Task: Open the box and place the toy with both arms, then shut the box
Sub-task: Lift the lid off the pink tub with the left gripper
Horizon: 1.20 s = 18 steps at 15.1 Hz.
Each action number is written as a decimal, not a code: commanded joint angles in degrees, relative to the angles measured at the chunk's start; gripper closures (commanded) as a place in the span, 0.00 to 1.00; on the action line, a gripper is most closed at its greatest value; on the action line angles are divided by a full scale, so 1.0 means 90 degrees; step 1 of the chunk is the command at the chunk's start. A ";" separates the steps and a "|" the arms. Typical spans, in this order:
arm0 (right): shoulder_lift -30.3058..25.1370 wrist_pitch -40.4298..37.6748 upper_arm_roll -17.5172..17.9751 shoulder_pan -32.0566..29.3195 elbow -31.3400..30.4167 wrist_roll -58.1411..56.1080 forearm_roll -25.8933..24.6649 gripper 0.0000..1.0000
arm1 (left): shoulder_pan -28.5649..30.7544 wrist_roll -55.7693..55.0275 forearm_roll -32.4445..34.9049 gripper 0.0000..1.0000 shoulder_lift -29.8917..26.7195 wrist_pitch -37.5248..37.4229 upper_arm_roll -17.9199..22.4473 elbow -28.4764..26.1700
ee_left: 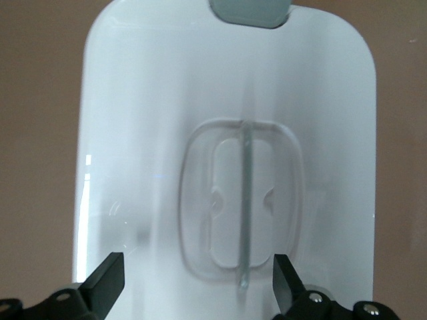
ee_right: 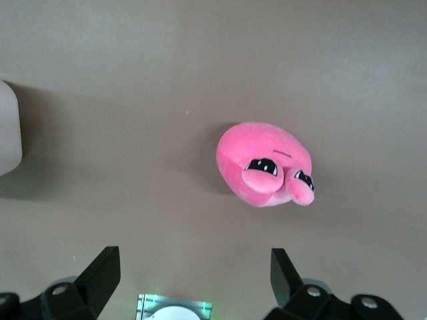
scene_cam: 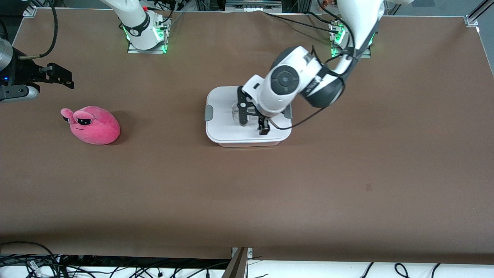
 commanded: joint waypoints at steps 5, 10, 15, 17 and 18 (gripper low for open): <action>0.0236 0.0335 0.0883 -0.1115 0.0046 0.0101 0.0175 0.00 | -0.0235 0.0061 0.0127 0.10 -0.0057 -0.0084 0.0070 0.0074; 0.0354 0.0580 0.1161 -0.1392 0.0076 0.0091 0.0088 0.00 | -0.0372 0.0051 0.0137 0.88 0.0012 -0.0025 0.0070 0.0035; 0.0315 0.0512 0.0985 -0.1392 0.0105 0.0003 0.0146 0.00 | -0.0362 0.0061 0.0137 1.00 -0.0037 -0.0064 0.0070 0.0035; 0.0354 0.0492 0.1004 -0.1344 0.0105 -0.0006 0.0107 0.00 | -0.0333 0.0090 0.0137 1.00 -0.0124 -0.0123 0.0070 0.0035; 0.0354 0.0512 0.1004 -0.1344 0.0105 -0.0006 0.0117 0.00 | -0.0324 0.0158 0.0137 1.00 -0.0173 -0.0200 0.0061 0.0055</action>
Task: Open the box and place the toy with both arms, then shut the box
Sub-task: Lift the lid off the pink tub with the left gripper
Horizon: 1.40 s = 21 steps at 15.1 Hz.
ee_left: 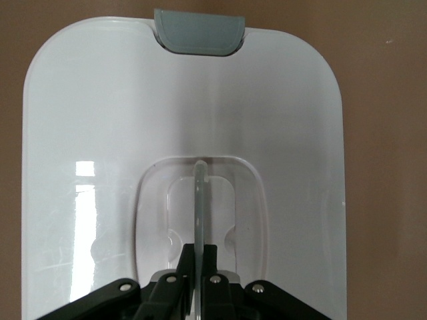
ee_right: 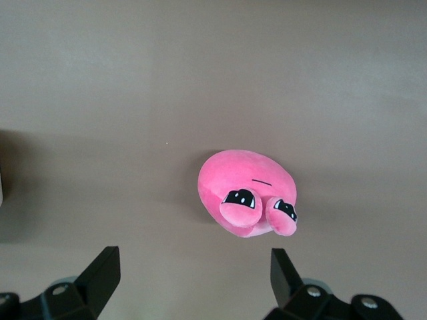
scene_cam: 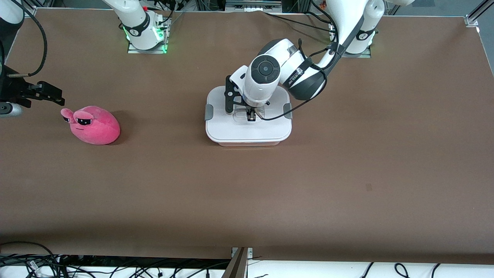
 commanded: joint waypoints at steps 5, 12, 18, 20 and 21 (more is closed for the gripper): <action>-0.0002 -0.0259 0.0065 0.0011 0.0113 -0.0425 0.0030 0.00 | 0.0049 0.0136 0.0062 1.00 -0.0798 -0.0981 0.0057 0.0141; 0.0116 0.0188 -0.0226 0.0011 -0.0616 -0.0473 -0.0038 0.00 | 0.1551 0.0368 0.0159 1.00 -0.1190 -0.3550 0.0135 0.0776; -0.0489 0.1606 -0.0979 0.0011 -0.2580 -0.0727 -0.0038 0.00 | 0.3465 0.3558 0.0949 1.00 -0.1278 -0.3816 0.0145 0.0776; -0.0646 0.1616 -0.1047 0.0011 -0.2796 -0.0727 -0.0038 0.00 | 0.3827 0.4273 0.1466 1.00 -0.1258 -0.3787 0.0135 0.0776; -0.0753 0.1655 -0.1087 0.0011 -0.2980 -0.0727 -0.0038 0.00 | 0.4003 0.4441 0.1506 1.00 -0.1248 -0.3767 0.0135 0.0776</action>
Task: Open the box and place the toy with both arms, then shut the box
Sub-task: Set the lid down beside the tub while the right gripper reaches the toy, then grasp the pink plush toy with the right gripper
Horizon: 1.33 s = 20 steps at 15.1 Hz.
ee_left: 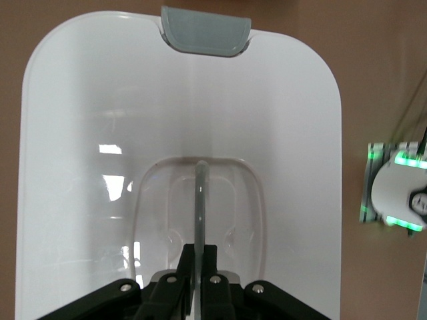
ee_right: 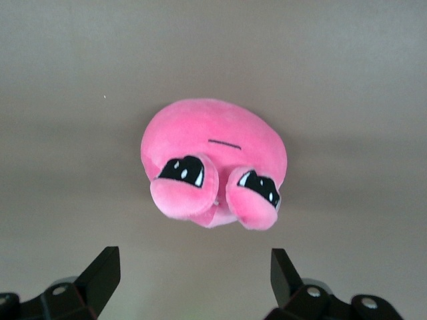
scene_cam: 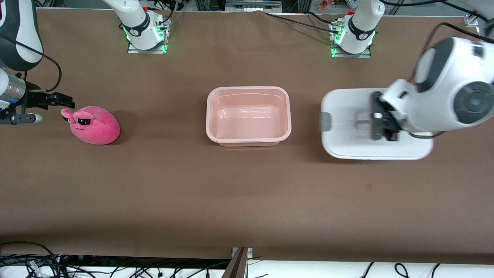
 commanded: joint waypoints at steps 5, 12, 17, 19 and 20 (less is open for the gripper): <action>-0.0933 0.1259 -0.0324 0.0019 -0.1740 -0.0192 -0.0028 0.00 | 0.0536 0.0884 0.0238 1.00 0.0231 0.0335 -0.0126 0.0048; -0.0475 0.2187 -0.0412 0.0019 -0.2005 -0.0358 -0.0019 0.00 | 0.0497 0.0884 0.0248 1.00 0.0241 0.0354 -0.0145 0.0039; -0.0035 0.2745 -0.0412 0.0019 -0.2005 -0.0368 0.0020 0.00 | 0.0448 0.0884 0.0238 1.00 0.0241 0.0344 -0.0204 0.0048; 0.0053 0.2823 -0.0412 0.0019 -0.2005 -0.0368 0.0050 0.00 | 0.0448 0.0894 0.0238 1.00 0.0251 0.0344 -0.0204 0.0048; 0.0092 0.2862 -0.0412 0.0019 -0.2005 -0.0368 0.0059 0.00 | 0.0448 0.0884 0.0238 1.00 0.0241 0.0335 -0.0204 0.0039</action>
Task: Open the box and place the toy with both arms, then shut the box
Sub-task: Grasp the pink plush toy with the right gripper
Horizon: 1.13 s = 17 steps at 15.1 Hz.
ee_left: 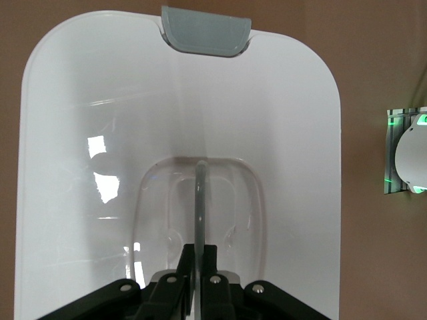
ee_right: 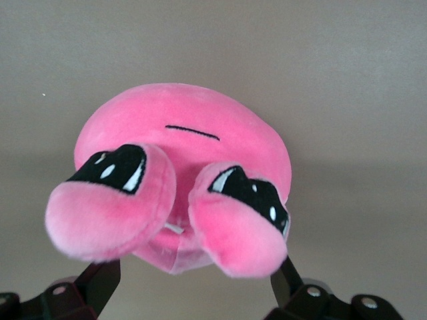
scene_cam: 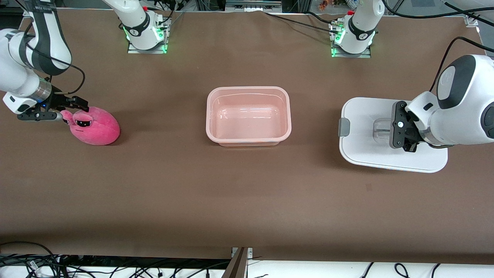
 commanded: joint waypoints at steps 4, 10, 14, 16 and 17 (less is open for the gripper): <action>0.0192 0.0376 -0.0020 0.0025 -0.0025 -0.0124 0.0078 0.02 | 0.0009 0.0174 0.0088 1.00 -0.0020 -0.0032 -0.0020 0.0042; 0.0251 0.0464 0.0028 0.0113 -0.0006 -0.0153 0.0254 0.71 | -0.0050 0.0184 0.0097 1.00 -0.0020 -0.0081 -0.0020 0.0003; 0.0280 0.0474 0.0028 0.0211 0.0043 -0.0202 0.0351 1.00 | -0.0059 0.0174 0.0088 1.00 -0.0020 -0.0081 -0.0020 0.0003; 0.0212 0.0445 0.0077 0.0231 0.0072 -0.0202 0.0351 1.00 | -0.0069 0.0164 0.0087 1.00 -0.0020 -0.0081 -0.0020 0.0013; 0.0183 0.0397 0.0184 0.0231 0.0131 -0.0212 0.0351 1.00 | -0.0059 0.0174 0.0087 1.00 -0.0020 -0.0081 -0.0020 0.0003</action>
